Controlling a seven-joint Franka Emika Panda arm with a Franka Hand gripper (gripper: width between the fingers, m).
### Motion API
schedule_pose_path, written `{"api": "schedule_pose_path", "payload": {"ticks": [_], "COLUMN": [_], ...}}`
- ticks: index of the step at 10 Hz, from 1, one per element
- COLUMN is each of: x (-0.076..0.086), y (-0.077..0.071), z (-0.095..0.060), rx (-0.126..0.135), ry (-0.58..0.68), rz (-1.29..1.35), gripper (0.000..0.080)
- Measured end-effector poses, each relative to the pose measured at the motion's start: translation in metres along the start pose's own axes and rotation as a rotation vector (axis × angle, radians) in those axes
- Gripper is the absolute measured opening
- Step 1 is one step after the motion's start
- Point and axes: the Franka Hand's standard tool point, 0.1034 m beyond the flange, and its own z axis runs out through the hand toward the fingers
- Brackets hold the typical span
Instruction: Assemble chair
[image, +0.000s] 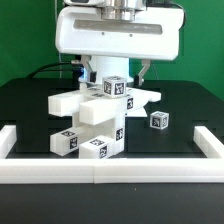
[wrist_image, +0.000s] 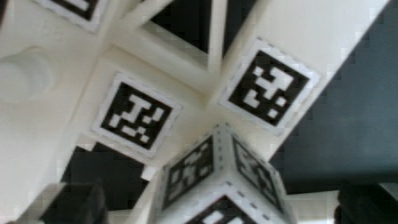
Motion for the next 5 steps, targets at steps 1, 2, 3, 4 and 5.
{"api": "schedule_pose_path", "payload": {"ticks": [1,2,3,4,5], "x": [-0.0021,-0.0036,-0.0036,-0.0036,-0.0035], "y": [0.0019,0.0043,0.0045,0.0050,0.0060], "z": [-0.0015,-0.0012,-0.0007,-0.0007,-0.0006], "rx": [0.006,0.007,0.005,0.004,0.002], "ry": [-0.001,-0.004,-0.004,-0.004,-0.004], "rz": [-0.044,-0.059,-0.073,-0.129,-0.206], "gripper": [0.0649,0.0649,0.0649,0.0649,0.0649]}}
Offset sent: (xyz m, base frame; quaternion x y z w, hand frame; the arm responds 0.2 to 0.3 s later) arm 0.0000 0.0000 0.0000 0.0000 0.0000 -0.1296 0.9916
